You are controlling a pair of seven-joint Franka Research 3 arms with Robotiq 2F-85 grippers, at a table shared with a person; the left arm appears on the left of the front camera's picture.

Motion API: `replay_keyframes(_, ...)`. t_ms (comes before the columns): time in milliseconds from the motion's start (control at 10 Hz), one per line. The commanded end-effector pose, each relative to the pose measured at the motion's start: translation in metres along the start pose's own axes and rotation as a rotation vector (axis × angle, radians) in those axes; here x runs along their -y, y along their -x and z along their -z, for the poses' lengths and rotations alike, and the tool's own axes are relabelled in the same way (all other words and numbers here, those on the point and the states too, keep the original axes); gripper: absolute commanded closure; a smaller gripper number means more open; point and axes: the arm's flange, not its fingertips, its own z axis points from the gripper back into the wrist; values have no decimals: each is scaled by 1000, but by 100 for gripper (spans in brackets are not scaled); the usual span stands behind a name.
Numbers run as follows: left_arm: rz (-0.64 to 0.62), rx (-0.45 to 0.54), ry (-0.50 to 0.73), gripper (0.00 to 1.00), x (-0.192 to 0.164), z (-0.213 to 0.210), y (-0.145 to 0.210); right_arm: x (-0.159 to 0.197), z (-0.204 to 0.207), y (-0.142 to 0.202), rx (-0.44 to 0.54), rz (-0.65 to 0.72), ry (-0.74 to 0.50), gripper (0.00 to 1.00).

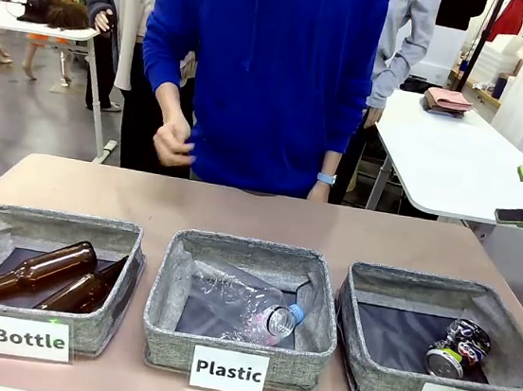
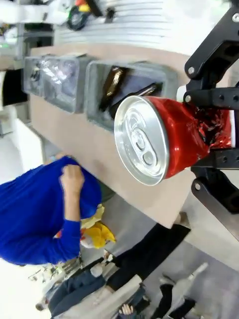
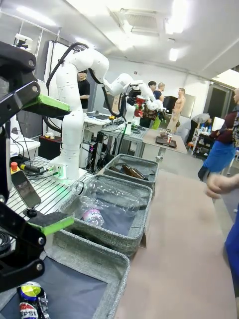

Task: Sort the can waste into the basket.
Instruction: Pick up the can waste from the table and place it in the right Fabric basket.

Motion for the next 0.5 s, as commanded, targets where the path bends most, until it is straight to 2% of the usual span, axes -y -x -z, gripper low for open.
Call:
replay_keyframes(0, -36, 10, 12, 100, -24, 84, -37, 1, -3, 1, -13, -18, -3, 0)
replay_keyframes(100, -56, -51, 83, 100, -36, 150, -55, 1, -3, 1, -13, -18, -3, 0)
replay_keyframes(200, -68, -74, 136, 100, -47, 217, -72, 1, -3, 1, -13, -18, -3, 0)
replay_keyframes(400, -30, -101, 178, 100, -55, 325, -102, 1, -3, 1, -13, -18, -3, 0)
